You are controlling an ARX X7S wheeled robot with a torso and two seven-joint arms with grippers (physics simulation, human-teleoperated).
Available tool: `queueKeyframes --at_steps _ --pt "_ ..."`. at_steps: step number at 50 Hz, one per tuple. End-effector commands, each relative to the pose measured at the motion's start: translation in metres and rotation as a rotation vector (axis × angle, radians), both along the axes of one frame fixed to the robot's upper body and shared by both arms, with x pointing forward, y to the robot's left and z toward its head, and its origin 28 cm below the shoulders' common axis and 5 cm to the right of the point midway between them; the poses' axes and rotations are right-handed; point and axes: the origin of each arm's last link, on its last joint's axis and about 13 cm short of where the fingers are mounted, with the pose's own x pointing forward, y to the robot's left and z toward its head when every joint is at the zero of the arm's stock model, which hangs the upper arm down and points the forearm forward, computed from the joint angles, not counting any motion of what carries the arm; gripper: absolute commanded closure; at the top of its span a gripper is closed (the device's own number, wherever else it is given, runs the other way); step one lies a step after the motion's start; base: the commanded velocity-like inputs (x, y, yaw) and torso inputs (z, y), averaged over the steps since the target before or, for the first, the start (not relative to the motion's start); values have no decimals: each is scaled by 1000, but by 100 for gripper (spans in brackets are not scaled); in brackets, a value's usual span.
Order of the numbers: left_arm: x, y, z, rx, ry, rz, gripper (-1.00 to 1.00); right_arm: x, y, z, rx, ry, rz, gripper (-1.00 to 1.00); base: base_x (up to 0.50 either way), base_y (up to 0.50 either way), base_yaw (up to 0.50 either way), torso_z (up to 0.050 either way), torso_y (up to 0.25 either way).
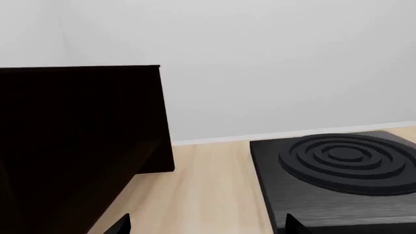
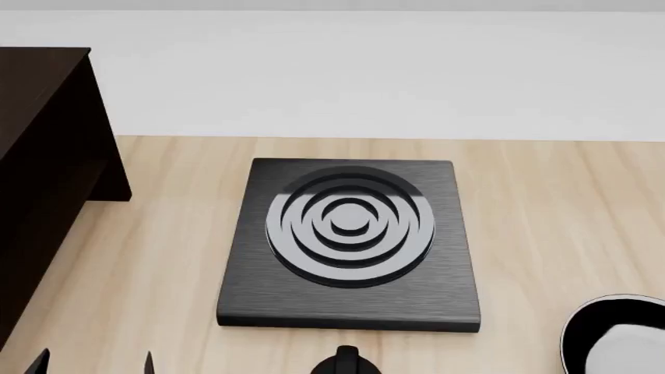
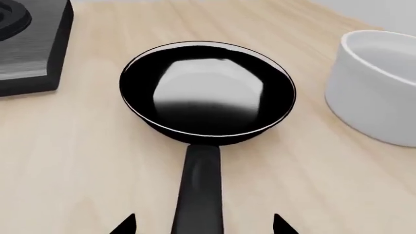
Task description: Put the frying pan under the cabinet shelf.
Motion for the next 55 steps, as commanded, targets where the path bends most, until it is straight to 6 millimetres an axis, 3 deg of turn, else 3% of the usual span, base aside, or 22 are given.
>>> queueKeyframes --at_steps 1,49,50,55 --pt "0 0 0 2 -2 2 -100 -2 -1 -13 32 17 -22 -100 0 0 0 0 0" --pt "-2 1 -2 9 -18 -1 -100 -2 2 -41 120 61 -11 -100 1 0 0 0 0" --pt "-2 1 -2 9 -18 -1 -100 -2 2 -41 120 59 -11 100 0 0 3 0 0" --pt "-1 0 -2 10 -18 -3 -100 0 4 -37 134 49 1 100 2 0 1 0 0"
